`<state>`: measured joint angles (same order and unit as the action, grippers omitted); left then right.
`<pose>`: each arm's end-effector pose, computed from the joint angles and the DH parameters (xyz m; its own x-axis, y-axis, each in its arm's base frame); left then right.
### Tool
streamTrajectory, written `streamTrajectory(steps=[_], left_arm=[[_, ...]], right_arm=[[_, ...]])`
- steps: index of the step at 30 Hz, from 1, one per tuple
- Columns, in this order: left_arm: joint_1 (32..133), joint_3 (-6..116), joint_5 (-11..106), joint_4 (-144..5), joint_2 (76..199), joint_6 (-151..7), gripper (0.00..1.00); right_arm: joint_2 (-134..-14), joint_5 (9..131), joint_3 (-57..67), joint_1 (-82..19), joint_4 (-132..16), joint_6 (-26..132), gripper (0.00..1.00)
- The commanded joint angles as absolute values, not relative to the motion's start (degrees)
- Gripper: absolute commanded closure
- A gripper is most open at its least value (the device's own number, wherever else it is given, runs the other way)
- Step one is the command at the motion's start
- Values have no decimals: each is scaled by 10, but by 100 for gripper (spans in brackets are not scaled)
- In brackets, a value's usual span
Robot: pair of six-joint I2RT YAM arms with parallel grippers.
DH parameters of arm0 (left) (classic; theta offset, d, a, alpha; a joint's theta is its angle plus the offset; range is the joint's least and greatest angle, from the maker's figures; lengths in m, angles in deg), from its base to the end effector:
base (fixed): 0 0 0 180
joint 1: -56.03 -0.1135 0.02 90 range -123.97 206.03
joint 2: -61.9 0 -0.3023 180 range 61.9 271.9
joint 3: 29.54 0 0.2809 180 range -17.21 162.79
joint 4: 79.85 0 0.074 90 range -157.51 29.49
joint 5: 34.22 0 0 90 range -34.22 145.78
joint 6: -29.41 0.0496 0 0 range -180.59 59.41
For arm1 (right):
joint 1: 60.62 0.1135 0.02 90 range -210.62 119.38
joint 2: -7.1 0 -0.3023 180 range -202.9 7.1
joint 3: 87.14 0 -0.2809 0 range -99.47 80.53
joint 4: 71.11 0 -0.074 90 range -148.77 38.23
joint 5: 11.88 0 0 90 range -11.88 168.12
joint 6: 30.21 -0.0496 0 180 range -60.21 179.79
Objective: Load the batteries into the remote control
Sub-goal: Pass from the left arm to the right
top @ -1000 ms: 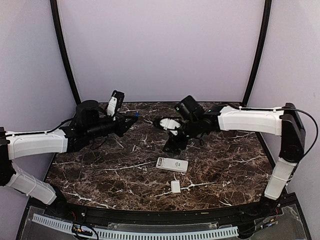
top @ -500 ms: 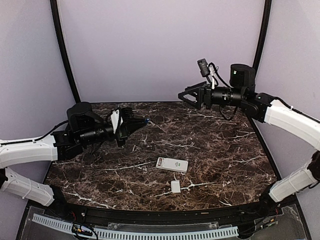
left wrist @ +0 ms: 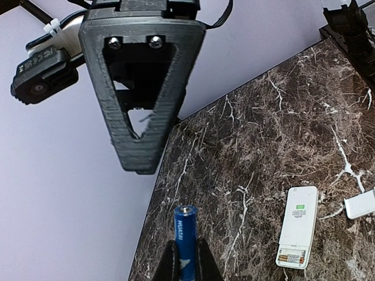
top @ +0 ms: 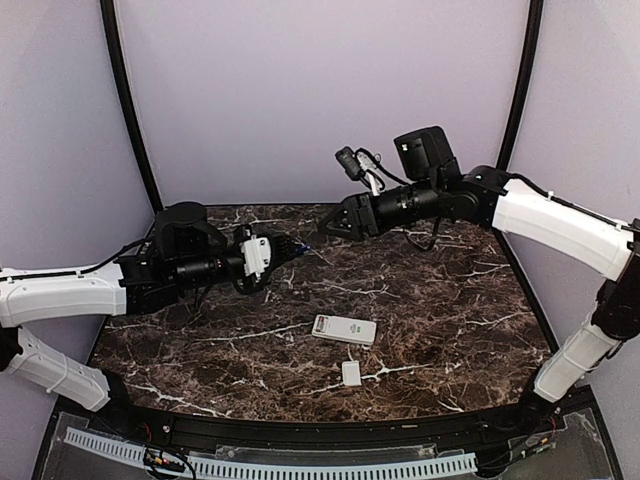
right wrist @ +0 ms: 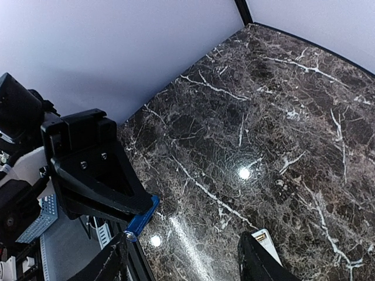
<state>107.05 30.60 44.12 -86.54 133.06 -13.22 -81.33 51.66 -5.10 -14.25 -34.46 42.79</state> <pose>0.1937 -0.2553 0.3367 0.6212 0.3778 -0.6866 0.6364 0.2680 0.7233 0.2560 0.3005 0.4082 -0.5703 -0.2189 -0.7918 -0.7894 0.4127 0.4545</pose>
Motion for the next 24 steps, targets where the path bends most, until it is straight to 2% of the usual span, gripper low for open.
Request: streamTrajectory(steps=[1,13,18,24], left_arm=[[1074,336,462,-843,1336,-155,100],[1075,360,475,-817,1348,-219,100],[1075,360,475,-819,1348,-229,100],[1075,359,488,-824,1348,-232,100]], right_arm=[[-821,541,-70,-119,-319,423,40],[-838,561,-61,-94,-369,420,48],[-854,553,-69,-92,-386,417,59],[-865,543,-70,-90,-390,420,62]])
